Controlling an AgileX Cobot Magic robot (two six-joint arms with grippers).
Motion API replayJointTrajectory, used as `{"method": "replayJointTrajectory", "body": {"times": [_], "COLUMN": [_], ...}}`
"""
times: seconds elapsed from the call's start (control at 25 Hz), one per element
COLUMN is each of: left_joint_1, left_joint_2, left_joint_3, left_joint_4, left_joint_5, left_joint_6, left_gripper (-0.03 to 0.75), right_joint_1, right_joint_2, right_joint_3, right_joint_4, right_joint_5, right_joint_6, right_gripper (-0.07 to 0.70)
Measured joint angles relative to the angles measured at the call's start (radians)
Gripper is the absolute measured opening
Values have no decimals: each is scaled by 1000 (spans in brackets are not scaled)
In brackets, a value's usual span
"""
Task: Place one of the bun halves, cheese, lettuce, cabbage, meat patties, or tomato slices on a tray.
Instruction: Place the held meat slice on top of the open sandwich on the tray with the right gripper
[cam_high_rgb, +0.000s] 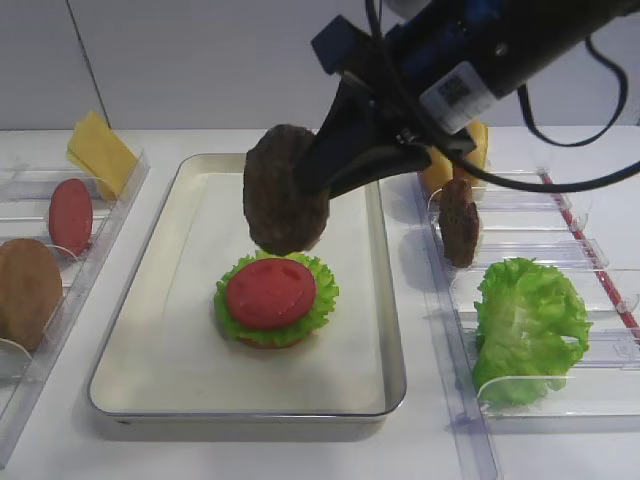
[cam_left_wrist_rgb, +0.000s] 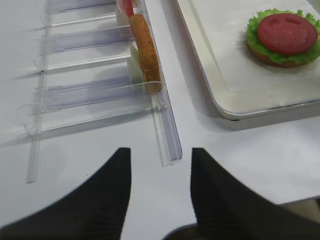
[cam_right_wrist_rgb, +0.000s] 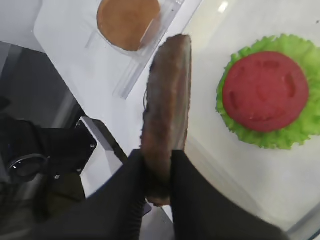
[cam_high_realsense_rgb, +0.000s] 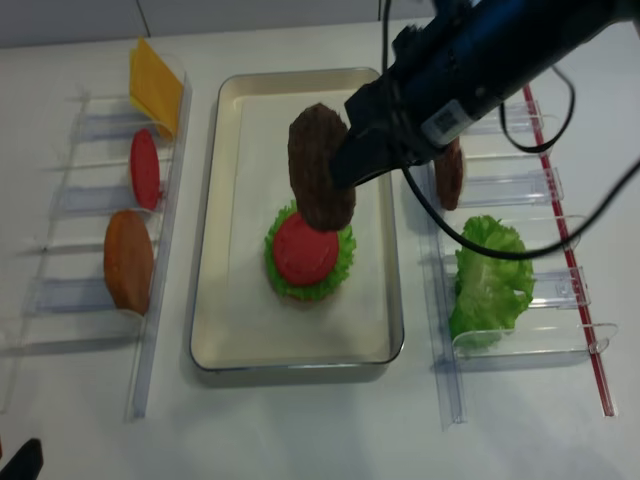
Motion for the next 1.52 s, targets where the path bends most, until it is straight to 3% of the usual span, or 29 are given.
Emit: {"method": "replayJointTrajectory", "body": {"times": [0.4,0.68,1.52], "left_joint_1": [0,0,0], "left_joint_2": [0,0,0], "left_joint_3": [0,0,0], "left_joint_4": [0,0,0], "left_joint_5": [0,0,0], "left_joint_6": [0,0,0], "left_gripper": [262,262,263], "right_joint_1": [0,0,0], "right_joint_2": [210,298,392], "right_joint_3": [2,2,2], "right_joint_4": [207,266,276], "right_joint_5": [15,0,-45], "right_joint_6": [-30,-54,-64], "right_gripper": [153,153,153]}}
